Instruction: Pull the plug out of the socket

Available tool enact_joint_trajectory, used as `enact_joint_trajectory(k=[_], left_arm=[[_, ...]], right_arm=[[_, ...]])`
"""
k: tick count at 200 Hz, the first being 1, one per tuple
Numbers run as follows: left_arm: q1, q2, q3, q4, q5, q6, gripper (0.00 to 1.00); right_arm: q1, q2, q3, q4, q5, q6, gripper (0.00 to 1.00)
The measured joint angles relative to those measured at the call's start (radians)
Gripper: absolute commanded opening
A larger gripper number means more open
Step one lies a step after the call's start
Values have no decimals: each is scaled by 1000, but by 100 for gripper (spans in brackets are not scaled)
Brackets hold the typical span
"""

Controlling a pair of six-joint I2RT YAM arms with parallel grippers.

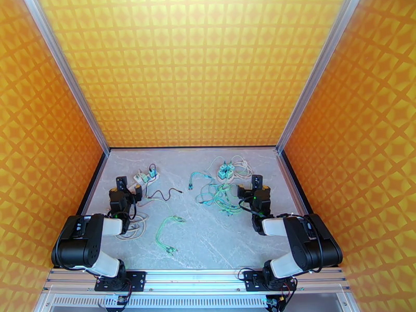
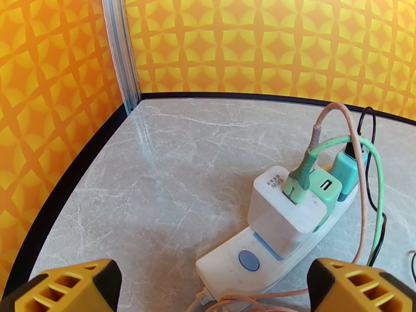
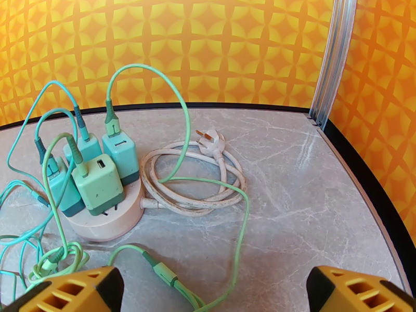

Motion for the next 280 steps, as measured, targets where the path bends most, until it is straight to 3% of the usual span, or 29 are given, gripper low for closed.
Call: enact_joint_trajectory(k=[111, 144, 166, 196, 240, 280], left_arm=[[0, -7, 1, -10, 4, 0, 99], [0, -181, 88, -290, 3, -8, 99], [3, -304, 285, -562, 3, -78, 99], [8, -343, 583, -890, 3, -203, 99], [9, -315, 676, -1152, 71, -293, 99], [24, -146, 725, -1266, 145, -293, 99]], right_arm=[[0, -1, -1, 2, 2, 0, 99], [0, -145, -25, -87, 54, 20, 98], [0, -321, 52, -338, 141, 137, 98], [-2, -429, 230, -625, 185, 318, 98], [-2, -460, 296, -823, 31, 414, 99], [-2, -448, 364, -924, -147, 428, 98]])
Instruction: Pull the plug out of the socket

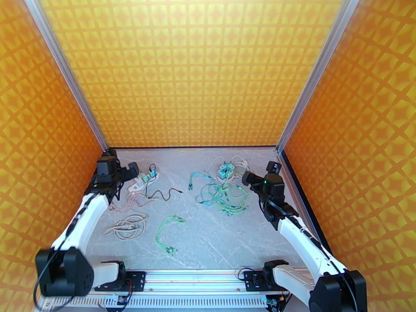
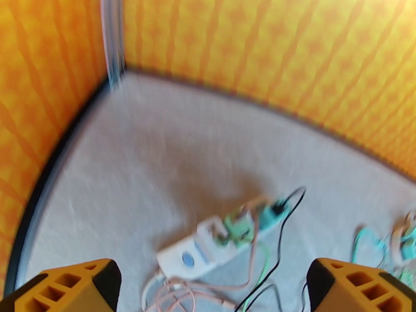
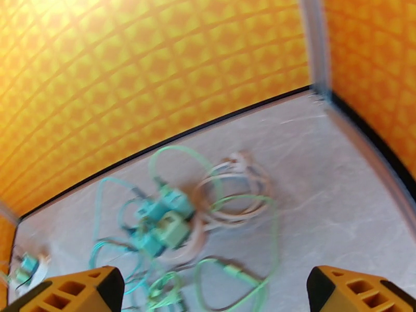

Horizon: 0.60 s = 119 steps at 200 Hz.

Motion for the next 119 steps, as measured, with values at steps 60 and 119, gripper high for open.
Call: enact_joint_trajectory(k=[60, 119], left_arm=[[111, 303, 270, -69, 97, -68, 78], [135, 604, 534, -179, 171, -89, 41]], right_arm=[[0, 3, 40, -92, -157, 38, 99], [0, -18, 55, -163, -240, 61, 98]])
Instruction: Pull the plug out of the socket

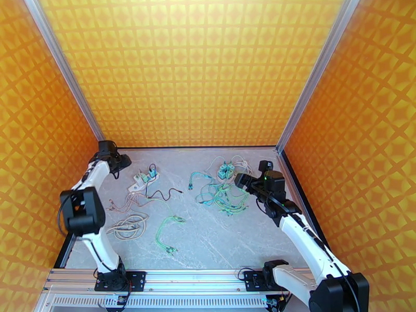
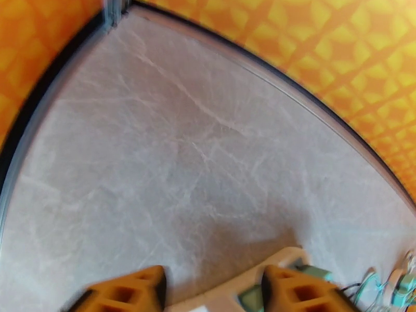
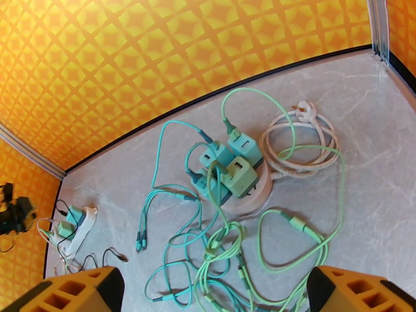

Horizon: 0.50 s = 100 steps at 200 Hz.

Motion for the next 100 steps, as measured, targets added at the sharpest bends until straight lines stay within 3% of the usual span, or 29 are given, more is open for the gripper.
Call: enact_joint_trajectory(k=[41, 100], left_arm=[[-6, 136, 17, -65, 72, -20, 36], [-78, 143, -34, -38, 144, -35, 31]], right_arm=[[0, -50, -6, -10, -22, 27, 98], [10, -90, -43, 2, -28, 60, 98]])
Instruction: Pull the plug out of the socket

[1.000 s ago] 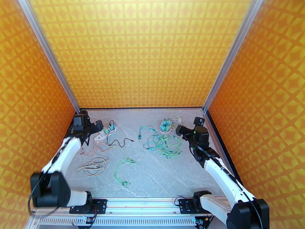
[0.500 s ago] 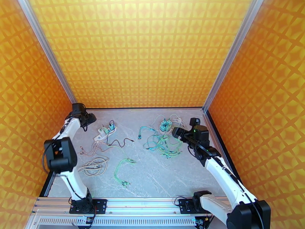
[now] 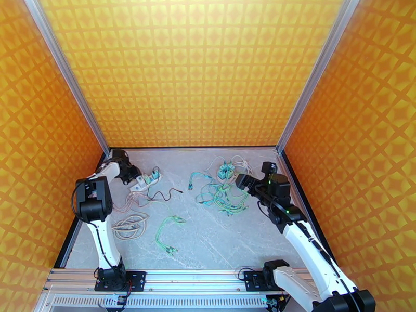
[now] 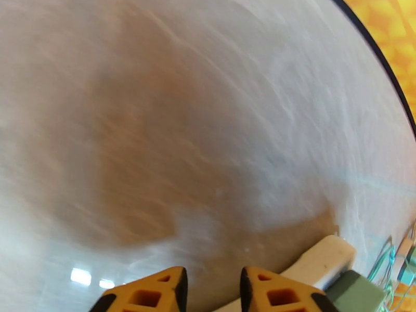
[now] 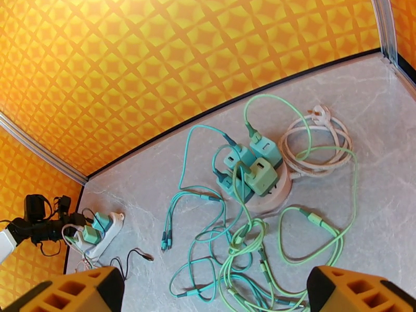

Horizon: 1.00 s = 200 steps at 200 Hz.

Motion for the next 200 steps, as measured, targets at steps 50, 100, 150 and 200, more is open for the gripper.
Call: enact_joint_trajectory(k=[50, 100, 150, 200], left_arm=[[-130, 0, -27, 17, 50, -8, 36], [-129, 12, 18, -13, 71, -4, 40], [-71, -9, 75, -45, 70, 4, 46], [-93, -308, -209, -23, 61, -8, 48]], right_arm=[[72, 69, -2, 22, 4, 14, 98], [135, 141, 35, 28, 8, 15, 99], [212, 226, 77, 32, 20, 2, 99], [303, 324, 108, 42, 39, -11, 98]])
